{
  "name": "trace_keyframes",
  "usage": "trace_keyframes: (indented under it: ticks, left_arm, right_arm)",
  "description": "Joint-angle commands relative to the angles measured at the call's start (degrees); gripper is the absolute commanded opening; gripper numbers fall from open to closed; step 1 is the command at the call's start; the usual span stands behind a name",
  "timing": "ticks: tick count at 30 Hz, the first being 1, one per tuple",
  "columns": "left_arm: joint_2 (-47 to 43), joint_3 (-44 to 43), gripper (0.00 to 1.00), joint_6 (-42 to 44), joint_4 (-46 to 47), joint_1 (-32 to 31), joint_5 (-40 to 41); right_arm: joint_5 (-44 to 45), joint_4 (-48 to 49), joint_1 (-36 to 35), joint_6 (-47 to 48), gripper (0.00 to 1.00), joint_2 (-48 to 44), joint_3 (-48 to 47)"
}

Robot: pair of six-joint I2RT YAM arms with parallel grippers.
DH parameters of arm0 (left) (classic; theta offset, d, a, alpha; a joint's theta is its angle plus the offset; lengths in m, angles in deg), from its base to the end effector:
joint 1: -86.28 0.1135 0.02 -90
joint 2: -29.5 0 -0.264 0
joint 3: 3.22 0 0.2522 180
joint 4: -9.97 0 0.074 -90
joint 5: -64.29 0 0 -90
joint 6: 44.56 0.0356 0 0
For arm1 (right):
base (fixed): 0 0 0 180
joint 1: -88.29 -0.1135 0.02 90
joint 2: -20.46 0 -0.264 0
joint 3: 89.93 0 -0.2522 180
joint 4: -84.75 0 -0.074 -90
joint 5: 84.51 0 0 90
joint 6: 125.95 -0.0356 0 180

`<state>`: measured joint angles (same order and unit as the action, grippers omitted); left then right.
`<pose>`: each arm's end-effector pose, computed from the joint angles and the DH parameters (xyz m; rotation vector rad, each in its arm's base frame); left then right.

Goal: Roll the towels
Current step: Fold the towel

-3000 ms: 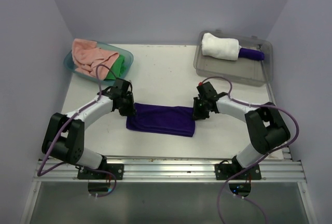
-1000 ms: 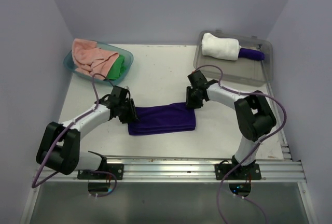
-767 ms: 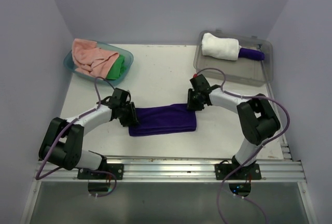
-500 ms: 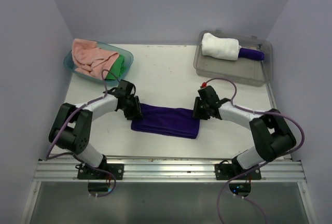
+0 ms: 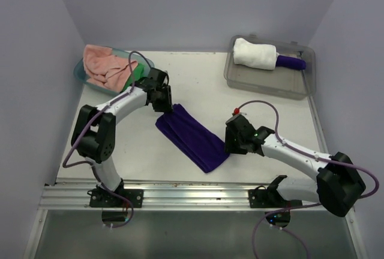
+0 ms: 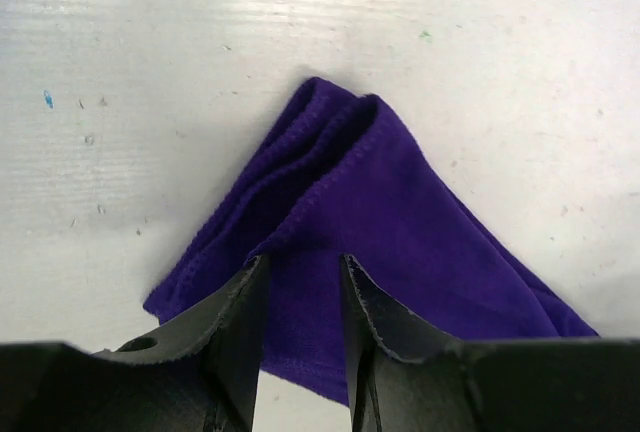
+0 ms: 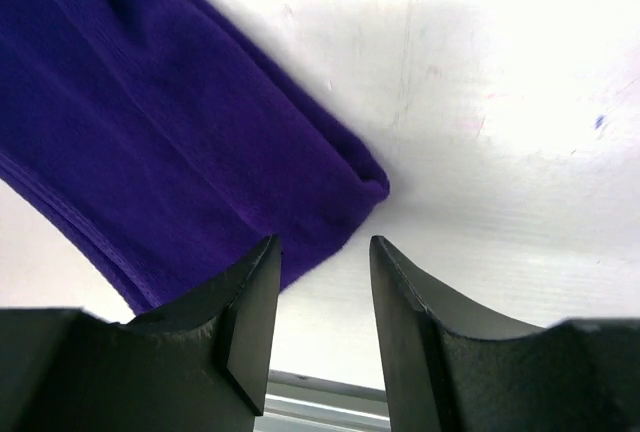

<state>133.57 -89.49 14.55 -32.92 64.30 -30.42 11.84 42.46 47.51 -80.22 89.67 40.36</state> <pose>0.3493 -0.1442 0.1970 -0.1801 2.6838 -0.4122 0.1659 0.1379 0.1797 0.1191 2.6820 0.3462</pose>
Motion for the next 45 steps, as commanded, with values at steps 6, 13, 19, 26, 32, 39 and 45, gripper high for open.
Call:
trace_keyframes:
  ticks: [6,13,19,26,32,39,45]
  left_arm:
    - [-11.52,7.62,0.36,-1.18,-0.85,-1.31,0.22]
    - [-12.93,12.83,0.41,-2.68,-0.32,-1.31,1.81]
    - [-12.49,13.62,0.38,-4.08,0.65,-1.31,4.45]
    - [-9.07,11.70,0.37,-6.37,2.23,-1.23,8.31]
    - [-7.30,10.28,0.33,-6.46,2.05,-1.23,9.19]
    - [-8.45,9.93,0.28,-6.98,1.97,-1.23,9.54]
    - [-9.50,9.67,0.29,-8.04,0.74,-1.23,10.95]
  right_arm:
    - [8.69,-2.68,2.19,7.78,0.45,11.19,-14.23]
    - [4.81,-0.73,2.37,10.17,0.45,16.83,-18.28]
    - [6.04,0.67,2.54,8.59,0.45,13.16,-15.39]
    - [7.44,0.14,2.81,7.27,0.45,10.86,-14.07]
    - [7.98,-0.38,2.81,6.74,0.45,10.68,-13.54]
    - [6.92,0.41,2.81,6.39,0.45,10.68,-12.84]
    - [6.31,0.06,2.89,7.44,0.46,12.09,-13.54]
